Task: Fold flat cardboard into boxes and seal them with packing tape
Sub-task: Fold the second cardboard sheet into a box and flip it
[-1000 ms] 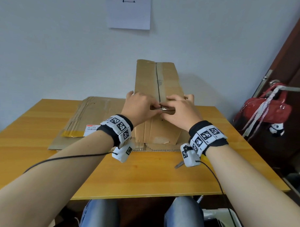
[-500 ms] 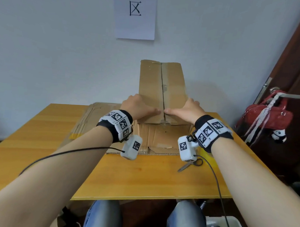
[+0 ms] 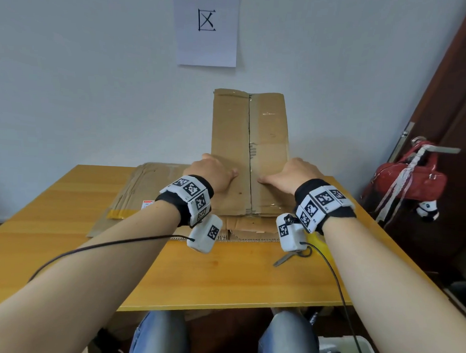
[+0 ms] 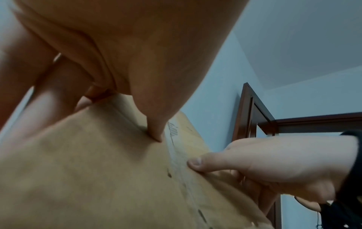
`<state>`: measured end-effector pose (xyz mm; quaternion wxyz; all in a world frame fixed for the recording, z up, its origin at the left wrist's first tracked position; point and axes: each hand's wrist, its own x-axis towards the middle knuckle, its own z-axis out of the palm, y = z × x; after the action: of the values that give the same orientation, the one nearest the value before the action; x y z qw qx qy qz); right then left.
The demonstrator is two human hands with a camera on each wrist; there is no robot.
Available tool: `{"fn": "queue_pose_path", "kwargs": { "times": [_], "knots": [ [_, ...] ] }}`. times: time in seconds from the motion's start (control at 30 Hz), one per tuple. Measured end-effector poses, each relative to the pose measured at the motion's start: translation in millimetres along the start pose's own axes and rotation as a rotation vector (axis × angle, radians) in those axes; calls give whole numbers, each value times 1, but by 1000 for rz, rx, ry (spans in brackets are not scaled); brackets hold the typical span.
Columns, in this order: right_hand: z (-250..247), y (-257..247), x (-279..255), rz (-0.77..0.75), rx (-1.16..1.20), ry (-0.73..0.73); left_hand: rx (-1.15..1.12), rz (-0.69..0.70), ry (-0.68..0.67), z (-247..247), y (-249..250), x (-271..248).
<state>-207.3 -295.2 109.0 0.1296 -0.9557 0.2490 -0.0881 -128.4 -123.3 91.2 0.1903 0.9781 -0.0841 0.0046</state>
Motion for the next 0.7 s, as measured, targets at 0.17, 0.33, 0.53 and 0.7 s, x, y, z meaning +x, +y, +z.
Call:
{"fn": "queue_pose_path", "kwargs": {
  "times": [0.17, 0.33, 0.53, 0.7],
  "knots": [
    [-5, 7, -5, 20, 20, -54, -17, 67, -99, -13, -9, -9],
    [-2, 5, -10, -18, 285, -61, -380, 78, -184, -13, -21, -19],
    [-6, -13, -16, -246, 590, 212, -893, 234, -125, -13, -55, -10],
    [-7, -48, -11, -499, 549, 457, -934, 93, -116, -23, -57, 8]
  ]
}}
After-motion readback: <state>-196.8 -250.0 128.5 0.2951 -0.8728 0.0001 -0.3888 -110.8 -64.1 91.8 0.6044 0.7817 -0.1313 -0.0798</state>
